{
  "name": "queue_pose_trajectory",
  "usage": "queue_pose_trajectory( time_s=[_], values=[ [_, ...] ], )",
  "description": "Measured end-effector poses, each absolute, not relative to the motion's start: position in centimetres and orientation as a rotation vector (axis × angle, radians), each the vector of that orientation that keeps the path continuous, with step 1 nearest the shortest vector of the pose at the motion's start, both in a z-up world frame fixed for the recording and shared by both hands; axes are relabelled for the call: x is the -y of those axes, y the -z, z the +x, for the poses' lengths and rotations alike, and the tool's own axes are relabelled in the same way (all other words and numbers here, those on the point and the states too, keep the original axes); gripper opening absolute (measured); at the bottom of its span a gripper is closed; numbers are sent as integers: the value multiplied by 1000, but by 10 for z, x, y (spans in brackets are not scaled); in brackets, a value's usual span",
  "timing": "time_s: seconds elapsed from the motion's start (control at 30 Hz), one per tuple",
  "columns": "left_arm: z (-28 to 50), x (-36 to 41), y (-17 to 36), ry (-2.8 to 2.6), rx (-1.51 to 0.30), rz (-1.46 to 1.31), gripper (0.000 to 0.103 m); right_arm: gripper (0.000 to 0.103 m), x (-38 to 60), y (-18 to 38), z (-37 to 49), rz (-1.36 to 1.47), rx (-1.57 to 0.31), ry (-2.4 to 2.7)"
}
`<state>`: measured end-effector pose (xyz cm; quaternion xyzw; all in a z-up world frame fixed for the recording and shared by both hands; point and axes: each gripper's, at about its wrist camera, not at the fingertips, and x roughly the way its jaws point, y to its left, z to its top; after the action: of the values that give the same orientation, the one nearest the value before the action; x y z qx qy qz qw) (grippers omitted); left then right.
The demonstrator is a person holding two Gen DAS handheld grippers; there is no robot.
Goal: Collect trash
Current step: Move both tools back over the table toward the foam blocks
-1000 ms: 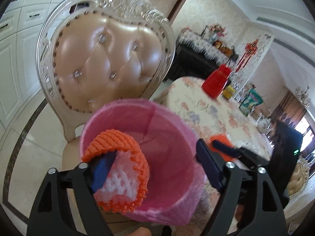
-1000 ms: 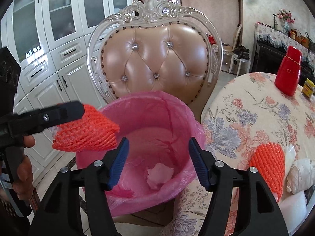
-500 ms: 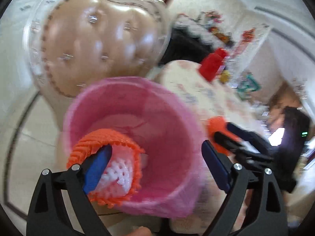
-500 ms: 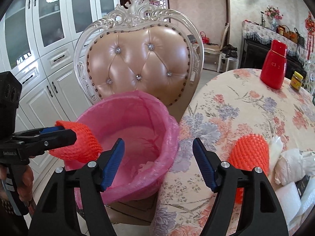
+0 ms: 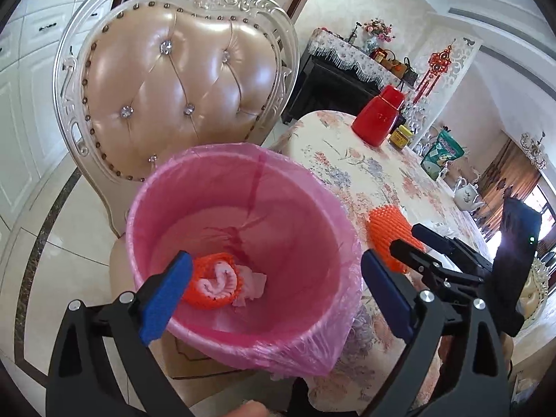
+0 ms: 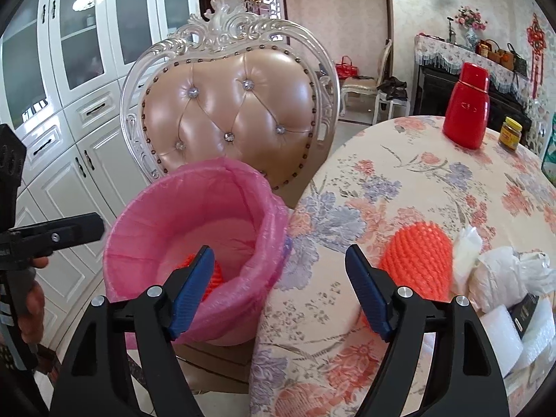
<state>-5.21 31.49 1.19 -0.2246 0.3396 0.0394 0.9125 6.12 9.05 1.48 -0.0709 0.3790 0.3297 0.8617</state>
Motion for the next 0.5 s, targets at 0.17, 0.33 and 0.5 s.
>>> queue_pose_trajectory(
  time_s=[0.17, 0.33, 0.5],
  values=[
    [-47, -293, -17, -90, -690, -381, 95, 75, -63, -16, 61, -131, -785, -642],
    [-30, -255, -21, -37, -660, -311, 95, 78, -22, -20, 60, -122, -759, -556],
    [-13, -210, -24, 18, -644, -243, 95, 81, 25, -21, 62, -104, -748, -466]
  ],
)
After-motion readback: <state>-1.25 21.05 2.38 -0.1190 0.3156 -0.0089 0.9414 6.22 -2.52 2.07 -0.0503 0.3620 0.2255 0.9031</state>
